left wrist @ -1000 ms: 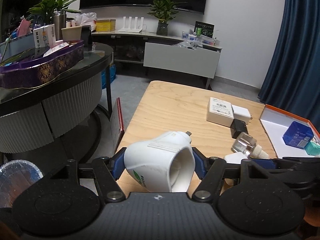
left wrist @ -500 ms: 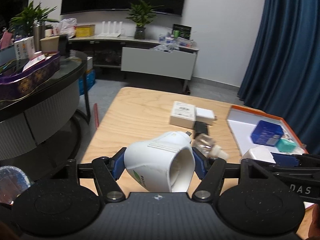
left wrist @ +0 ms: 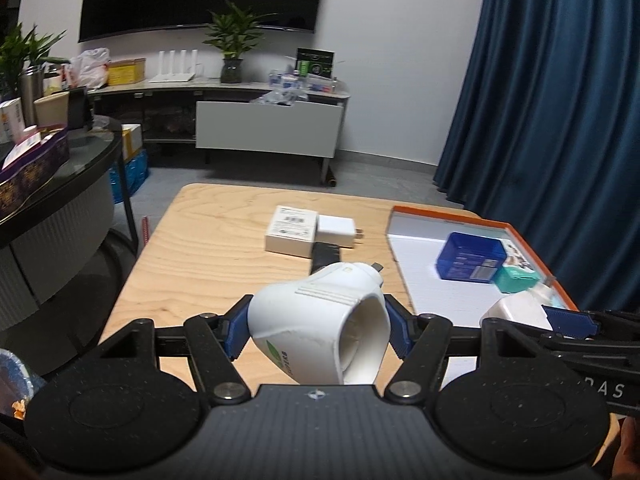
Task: Organize rigid objects
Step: 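Carry the socket adapter and cube charger over the tray with both grippers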
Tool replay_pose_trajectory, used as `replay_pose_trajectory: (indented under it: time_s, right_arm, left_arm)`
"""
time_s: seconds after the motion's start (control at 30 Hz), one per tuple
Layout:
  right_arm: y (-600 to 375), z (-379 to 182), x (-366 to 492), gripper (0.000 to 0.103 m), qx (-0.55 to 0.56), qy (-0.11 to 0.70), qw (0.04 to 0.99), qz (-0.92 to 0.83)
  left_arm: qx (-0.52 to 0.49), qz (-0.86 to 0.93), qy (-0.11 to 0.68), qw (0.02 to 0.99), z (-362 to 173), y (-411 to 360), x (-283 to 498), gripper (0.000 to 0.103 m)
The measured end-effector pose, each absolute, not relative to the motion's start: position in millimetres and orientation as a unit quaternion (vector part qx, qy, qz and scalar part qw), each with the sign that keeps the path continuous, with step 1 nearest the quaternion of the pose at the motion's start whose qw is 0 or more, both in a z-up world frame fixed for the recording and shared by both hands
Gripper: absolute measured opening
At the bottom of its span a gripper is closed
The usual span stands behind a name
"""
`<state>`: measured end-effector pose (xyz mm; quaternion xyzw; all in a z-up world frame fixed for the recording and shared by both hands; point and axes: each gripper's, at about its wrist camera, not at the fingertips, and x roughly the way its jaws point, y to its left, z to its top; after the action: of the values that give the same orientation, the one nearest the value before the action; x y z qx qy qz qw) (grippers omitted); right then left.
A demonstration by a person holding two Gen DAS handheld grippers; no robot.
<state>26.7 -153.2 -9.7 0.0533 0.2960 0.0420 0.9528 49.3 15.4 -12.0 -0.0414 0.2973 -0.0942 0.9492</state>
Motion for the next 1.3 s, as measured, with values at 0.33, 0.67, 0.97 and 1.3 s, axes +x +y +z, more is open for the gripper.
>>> replay_pose_trajectory:
  time_s: [0.33,0.67,0.97,1.3]
  right_arm:
    - [-184,-7,10,0.071,0.075,0.284,0.956,0.009]
    - [-215,1,2,0.071,0.095,0.265,0.959,-0.029]
    - [-243,6,0,0.071,0.106,0.251,0.96,-0.06]
    - [-264,11,4,0.071,0.117,0.237,0.962,-0.075]
  left_arm:
    - [-0.035,-0.126,0.297,0.946,-5,-13,50,0.067]
    - [-0.022,-0.163,0.293,0.942,2,-44,53,0.067]
    - [-0.008,-0.189,0.287,0.939,5,-71,60,0.067]
    - [-0.001,-0.203,0.29,0.935,3,-93,72,0.067]
